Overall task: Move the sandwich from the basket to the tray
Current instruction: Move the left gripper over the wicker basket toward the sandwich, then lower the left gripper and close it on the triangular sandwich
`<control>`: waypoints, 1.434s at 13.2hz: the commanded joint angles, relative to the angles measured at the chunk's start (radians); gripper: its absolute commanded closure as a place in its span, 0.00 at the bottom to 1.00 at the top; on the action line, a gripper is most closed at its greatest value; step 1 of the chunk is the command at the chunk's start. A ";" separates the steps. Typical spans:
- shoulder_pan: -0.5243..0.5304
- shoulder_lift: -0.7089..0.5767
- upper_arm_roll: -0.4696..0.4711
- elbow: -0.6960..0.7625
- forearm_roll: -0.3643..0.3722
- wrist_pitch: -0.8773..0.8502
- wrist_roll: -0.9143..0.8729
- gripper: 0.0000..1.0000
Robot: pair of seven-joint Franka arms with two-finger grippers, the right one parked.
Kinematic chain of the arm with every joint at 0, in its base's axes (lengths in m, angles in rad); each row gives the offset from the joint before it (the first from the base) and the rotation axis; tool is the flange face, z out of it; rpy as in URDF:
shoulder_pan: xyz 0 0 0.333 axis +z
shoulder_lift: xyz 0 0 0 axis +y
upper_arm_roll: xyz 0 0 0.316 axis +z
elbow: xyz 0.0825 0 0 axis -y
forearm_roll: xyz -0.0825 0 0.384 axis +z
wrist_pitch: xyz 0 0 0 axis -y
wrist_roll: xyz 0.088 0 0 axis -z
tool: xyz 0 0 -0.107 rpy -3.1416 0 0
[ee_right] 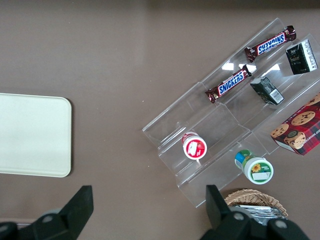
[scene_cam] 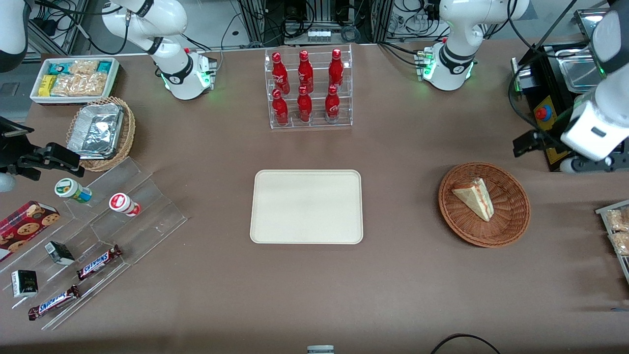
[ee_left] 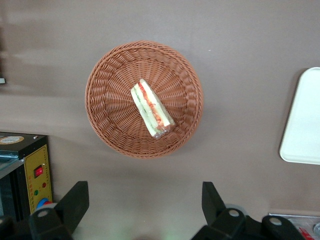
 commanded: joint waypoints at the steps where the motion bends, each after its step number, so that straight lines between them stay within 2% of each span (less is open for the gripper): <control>1: 0.000 0.012 0.036 -0.025 0.013 0.035 0.000 0.00; 3: 0.002 0.047 0.051 -0.075 0.006 0.110 -0.034 0.00; 6: 0.002 0.058 0.068 -0.259 0.003 0.321 -0.046 0.00; 10: 0.048 0.094 0.072 -0.339 -0.012 0.440 -0.121 0.00; 13: 0.051 0.123 0.072 -0.431 -0.069 0.621 -0.241 0.01; 16: 0.040 0.154 0.072 -0.495 -0.173 0.737 -0.348 0.01; 19: 0.032 0.197 0.070 -0.514 -0.202 0.770 -0.396 0.01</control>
